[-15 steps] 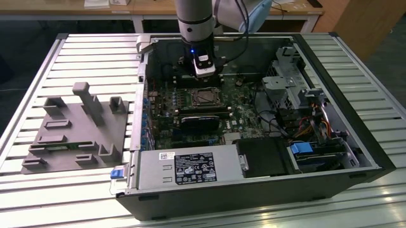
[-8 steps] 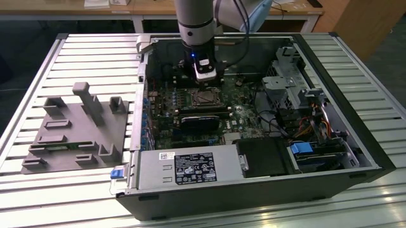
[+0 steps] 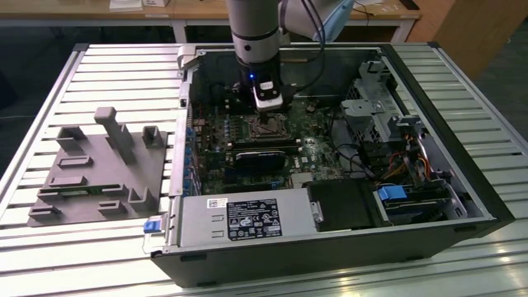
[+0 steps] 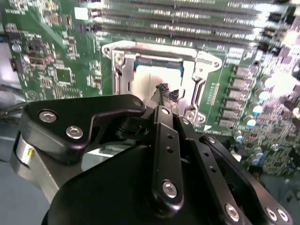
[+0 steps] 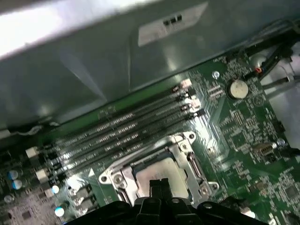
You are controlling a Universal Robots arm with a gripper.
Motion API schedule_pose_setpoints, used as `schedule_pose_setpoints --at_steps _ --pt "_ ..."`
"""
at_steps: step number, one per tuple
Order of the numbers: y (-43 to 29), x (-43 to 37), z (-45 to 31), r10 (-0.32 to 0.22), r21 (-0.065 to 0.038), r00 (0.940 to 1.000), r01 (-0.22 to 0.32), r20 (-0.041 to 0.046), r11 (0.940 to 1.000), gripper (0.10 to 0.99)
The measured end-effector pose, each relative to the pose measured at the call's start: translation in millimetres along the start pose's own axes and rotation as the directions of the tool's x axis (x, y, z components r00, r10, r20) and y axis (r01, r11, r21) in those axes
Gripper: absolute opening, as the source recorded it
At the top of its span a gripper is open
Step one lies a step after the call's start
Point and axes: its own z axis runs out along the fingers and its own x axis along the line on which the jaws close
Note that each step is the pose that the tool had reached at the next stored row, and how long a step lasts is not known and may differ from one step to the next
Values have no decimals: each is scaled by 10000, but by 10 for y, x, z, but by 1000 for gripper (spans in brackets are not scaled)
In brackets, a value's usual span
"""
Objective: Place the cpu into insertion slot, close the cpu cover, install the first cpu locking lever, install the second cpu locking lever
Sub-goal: 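Install the first cpu locking lever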
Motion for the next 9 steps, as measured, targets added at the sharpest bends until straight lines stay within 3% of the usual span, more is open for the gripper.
schedule_pose_setpoints --at_steps 4,9 --pt "-30 -14 -1 -66 142 10000 65 65 9999 102" --pt "-34 -27 3 -303 132 9995 302 52 9995 102"
